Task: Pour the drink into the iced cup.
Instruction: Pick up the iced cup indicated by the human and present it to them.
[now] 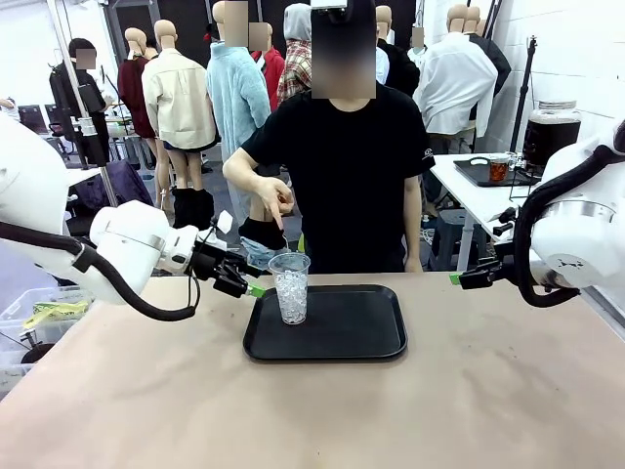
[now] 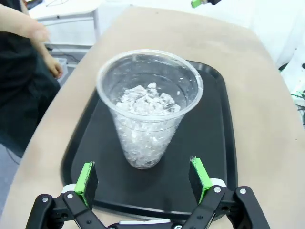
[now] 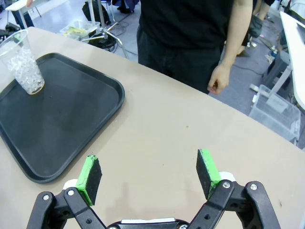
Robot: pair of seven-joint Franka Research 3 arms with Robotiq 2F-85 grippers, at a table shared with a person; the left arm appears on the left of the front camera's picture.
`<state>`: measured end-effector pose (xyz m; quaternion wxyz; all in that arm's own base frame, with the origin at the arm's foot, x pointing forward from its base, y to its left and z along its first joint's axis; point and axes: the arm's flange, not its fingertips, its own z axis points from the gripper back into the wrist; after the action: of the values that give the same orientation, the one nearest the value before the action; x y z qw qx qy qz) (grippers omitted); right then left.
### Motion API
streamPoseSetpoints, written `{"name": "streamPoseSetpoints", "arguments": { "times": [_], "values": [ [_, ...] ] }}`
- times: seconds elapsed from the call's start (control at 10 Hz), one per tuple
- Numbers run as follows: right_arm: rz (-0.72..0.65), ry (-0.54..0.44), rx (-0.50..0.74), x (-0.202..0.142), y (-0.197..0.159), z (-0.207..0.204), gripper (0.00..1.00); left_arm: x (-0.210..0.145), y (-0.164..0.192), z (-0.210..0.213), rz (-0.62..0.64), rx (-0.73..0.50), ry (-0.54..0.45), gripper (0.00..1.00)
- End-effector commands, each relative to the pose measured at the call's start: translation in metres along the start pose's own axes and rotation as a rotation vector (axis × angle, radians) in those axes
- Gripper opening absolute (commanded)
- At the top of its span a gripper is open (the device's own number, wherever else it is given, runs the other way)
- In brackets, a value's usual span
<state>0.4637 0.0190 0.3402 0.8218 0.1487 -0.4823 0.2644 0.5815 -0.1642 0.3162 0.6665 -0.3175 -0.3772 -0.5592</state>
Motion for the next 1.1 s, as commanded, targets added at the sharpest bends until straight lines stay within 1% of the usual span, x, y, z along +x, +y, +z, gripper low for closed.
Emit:
{"name": "streamPoseSetpoints", "arguments": {
  "times": [0.0,0.1,0.2,0.4,0.6,0.7,0.8,1.0],
  "values": [
    [0.007,-0.003,0.003,-0.001,0.001,0.002,1.00,-0.002,-0.001,-0.008,0.001,-0.039,-0.046,1.00],
    [0.007,-0.003,0.003,-0.001,0.001,0.002,1.00,-0.004,-0.003,-0.012,0.016,-0.037,-0.069,1.00],
    [0.007,-0.003,0.003,-0.001,0.001,0.002,1.00,-0.007,-0.003,-0.015,0.004,-0.008,-0.113,1.00],
    [0.007,-0.003,0.003,-0.001,0.001,0.002,1.00,-0.010,0.007,-0.019,-0.007,-0.013,-0.155,1.00],
    [0.007,-0.003,0.003,-0.001,0.001,0.002,1.00,-0.012,0.009,-0.028,-0.010,-0.050,-0.135,1.00],
    [0.007,-0.003,0.003,-0.001,0.001,0.002,1.00,-0.012,0.010,-0.031,-0.018,-0.087,-0.133,1.00],
    [0.007,-0.003,0.003,-0.001,0.001,0.002,1.00,-0.012,0.010,-0.032,-0.029,-0.097,-0.136,1.00],
    [0.007,-0.003,0.003,-0.001,0.001,0.002,1.00,-0.018,0.017,-0.037,-0.053,-0.047,-0.165,1.00]
  ]
}}
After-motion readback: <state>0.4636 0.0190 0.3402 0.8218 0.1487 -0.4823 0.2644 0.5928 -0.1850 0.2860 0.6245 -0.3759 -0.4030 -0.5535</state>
